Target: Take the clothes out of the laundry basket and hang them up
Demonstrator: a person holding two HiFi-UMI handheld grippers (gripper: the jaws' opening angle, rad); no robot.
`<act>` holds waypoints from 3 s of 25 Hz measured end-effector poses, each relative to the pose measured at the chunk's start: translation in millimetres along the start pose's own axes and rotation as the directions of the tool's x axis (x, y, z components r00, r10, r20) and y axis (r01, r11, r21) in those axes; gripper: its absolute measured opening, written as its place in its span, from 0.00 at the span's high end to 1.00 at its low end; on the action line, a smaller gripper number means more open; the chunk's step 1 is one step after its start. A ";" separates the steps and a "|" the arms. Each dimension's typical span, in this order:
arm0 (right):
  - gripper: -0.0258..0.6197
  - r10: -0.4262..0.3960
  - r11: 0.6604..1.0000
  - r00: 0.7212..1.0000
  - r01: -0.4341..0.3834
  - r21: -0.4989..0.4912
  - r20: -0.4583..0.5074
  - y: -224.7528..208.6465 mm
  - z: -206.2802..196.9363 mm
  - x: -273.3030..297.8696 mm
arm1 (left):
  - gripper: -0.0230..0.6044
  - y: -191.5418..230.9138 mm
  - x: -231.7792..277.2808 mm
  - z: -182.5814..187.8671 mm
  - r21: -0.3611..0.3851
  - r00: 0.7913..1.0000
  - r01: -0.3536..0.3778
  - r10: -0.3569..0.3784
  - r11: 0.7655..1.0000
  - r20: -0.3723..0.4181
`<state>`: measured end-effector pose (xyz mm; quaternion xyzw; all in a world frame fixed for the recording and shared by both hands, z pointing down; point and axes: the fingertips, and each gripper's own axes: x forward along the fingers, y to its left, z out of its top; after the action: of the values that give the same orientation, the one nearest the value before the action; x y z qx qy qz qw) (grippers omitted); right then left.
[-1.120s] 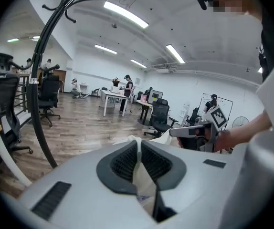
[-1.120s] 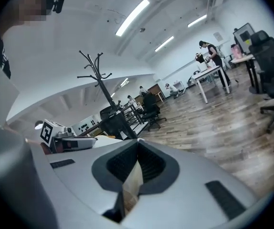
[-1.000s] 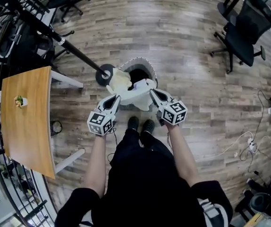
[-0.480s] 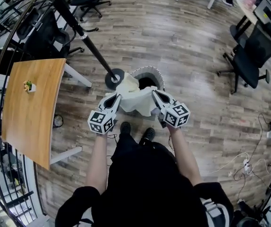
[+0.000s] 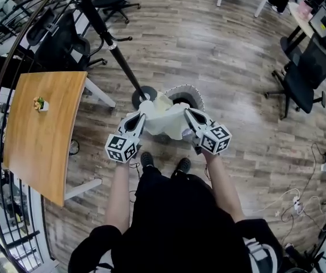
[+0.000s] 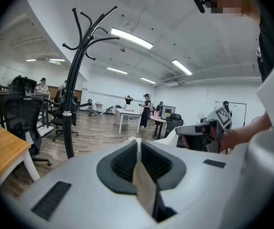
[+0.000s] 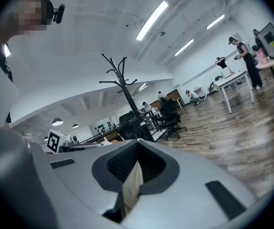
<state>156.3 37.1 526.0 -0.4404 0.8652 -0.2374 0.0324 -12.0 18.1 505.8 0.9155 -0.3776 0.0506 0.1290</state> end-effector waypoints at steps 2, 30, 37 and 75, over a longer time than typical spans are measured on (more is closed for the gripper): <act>0.95 -0.001 1.000 1.000 0.000 0.022 0.024 5.4 6.3 10.3 | 0.90 10.5 -2.7 7.2 0.006 1.000 0.008 -0.008 1.000 0.006; 0.95 -0.041 0.999 0.989 0.042 -0.006 0.143 92.4 50.0 173.9 | 0.90 183.8 -50.5 90.1 0.104 0.994 0.061 -0.070 0.993 0.083; 0.95 0.087 0.996 0.990 -0.084 -0.033 0.108 96.7 63.3 204.9 | 0.90 205.3 -62.2 100.6 0.100 0.992 -0.066 0.054 0.993 0.117; 0.95 0.069 0.984 0.963 -0.022 -0.179 0.260 135.7 160.6 393.6 | 0.90 417.1 -23.3 216.6 0.152 0.970 -0.012 -0.025 0.988 0.242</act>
<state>-142.5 -262.5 384.4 -0.4493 0.8805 -0.0986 0.1148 -323.4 -309.8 375.7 0.9232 -0.3827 -0.0335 0.0115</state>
